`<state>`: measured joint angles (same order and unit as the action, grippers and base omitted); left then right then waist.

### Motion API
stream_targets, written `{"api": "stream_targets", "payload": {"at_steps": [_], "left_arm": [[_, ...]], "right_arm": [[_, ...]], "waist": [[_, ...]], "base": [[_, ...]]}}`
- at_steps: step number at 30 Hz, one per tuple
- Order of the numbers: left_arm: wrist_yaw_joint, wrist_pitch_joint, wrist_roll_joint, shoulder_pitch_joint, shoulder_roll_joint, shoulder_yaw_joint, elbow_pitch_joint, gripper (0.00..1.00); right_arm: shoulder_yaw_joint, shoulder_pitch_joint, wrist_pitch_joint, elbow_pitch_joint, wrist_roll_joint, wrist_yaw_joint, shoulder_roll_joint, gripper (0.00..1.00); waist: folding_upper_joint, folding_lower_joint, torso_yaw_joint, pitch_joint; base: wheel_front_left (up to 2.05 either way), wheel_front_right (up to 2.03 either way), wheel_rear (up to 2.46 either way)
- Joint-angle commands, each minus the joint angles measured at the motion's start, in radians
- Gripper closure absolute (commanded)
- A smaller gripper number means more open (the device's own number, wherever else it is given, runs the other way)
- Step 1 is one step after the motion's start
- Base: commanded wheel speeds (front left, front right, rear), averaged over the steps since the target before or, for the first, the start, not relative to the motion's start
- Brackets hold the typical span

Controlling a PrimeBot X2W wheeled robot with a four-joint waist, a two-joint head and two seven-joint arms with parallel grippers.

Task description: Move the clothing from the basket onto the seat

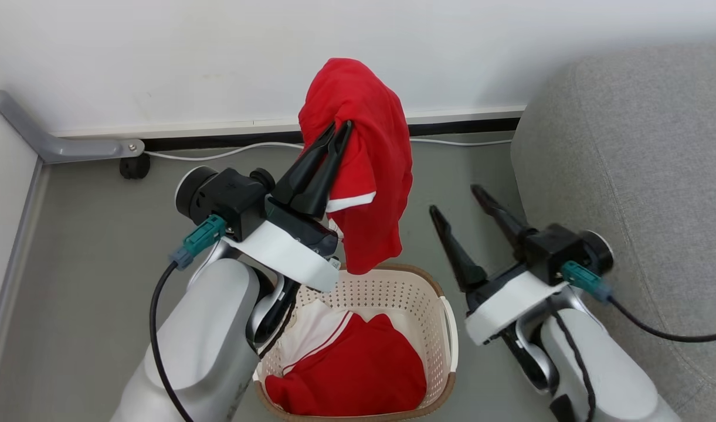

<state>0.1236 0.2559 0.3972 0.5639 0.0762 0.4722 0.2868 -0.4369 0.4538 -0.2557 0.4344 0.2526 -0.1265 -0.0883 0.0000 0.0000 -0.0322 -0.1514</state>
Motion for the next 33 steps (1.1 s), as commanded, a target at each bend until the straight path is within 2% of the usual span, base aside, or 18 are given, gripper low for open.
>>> {"api": "stream_targets", "payload": {"at_steps": [1, 8, 20, 21, 22, 23, 24, 29, 33], "left_arm": [[0.007, 0.006, -0.01, 0.055, 0.011, -0.027, -0.035, 1.0], [0.007, 0.006, -0.016, 0.073, 0.004, -0.002, -0.051, 1.0], [0.007, 0.006, 0.011, 0.085, -0.014, 0.103, -0.06, 1.0], [0.007, 0.006, 0.015, 0.085, -0.015, 0.11, -0.059, 1.0], [0.007, 0.006, 0.015, 0.085, -0.015, 0.11, -0.059, 1.0], [0.007, 0.006, 0.018, 0.086, -0.016, 0.115, -0.057, 1.0], [0.007, 0.006, 0.021, 0.086, -0.016, 0.118, -0.055, 1.0], [0.007, 0.006, 0.03, 0.086, -0.016, 0.121, -0.038, 1.0], [0.007, 0.006, 0.039, 0.081, -0.013, 0.116, -0.021, 1.0]], "right_arm": [[-0.042, 0.033, -0.006, -0.03, 0.011, -0.004, 0.013, 0.0], [-0.163, 0.109, -0.006, -0.012, 0.024, -0.004, 0.027, 0.0], [-0.196, 0.229, -0.006, 0.118, 0.008, -0.004, 0.038, 0.0], [-0.198, 0.237, -0.006, 0.127, 0.018, -0.004, 0.038, 0.12], [-0.198, 0.237, -0.006, 0.127, 0.018, -0.004, 0.038, 0.12], [-0.202, 0.244, -0.006, 0.136, 0.03, -0.004, 0.038, 0.71], [-0.208, 0.249, -0.006, 0.144, 0.046, -0.004, 0.038, 1.0], [-0.222, 0.266, -0.006, 0.154, 0.087, -0.004, 0.038, 1.0], [-0.193, 0.257, -0.006, 0.143, 0.095, -0.004, 0.038, 1.0]], "waist": [[0.0, 0.0, 0.002, -0.004], [0.0, 0.0, 0.017, -0.021], [0.0, 0.0, 0.072, -0.037], [0.0, 0.0, 0.076, -0.038], [0.0, 0.0, 0.076, -0.038], [0.0, 0.0, 0.079, -0.039], [0.0, 0.0, 0.081, -0.041], [0.0, 0.0, 0.082, -0.046], [0.0, 0.0, 0.072, -0.048]], "base": [[0.0, 0.0, 0.0], [0.0, 0.0, 0.0], [0.0, 0.0, 0.0], [0.0, 0.0, 0.0], [0.0, 0.0, 0.0], [0.0, 0.0, 0.0], [0.0, 0.0, 0.0], [0.0, 0.0, 0.0], [0.0, 0.0, 0.0]]}}
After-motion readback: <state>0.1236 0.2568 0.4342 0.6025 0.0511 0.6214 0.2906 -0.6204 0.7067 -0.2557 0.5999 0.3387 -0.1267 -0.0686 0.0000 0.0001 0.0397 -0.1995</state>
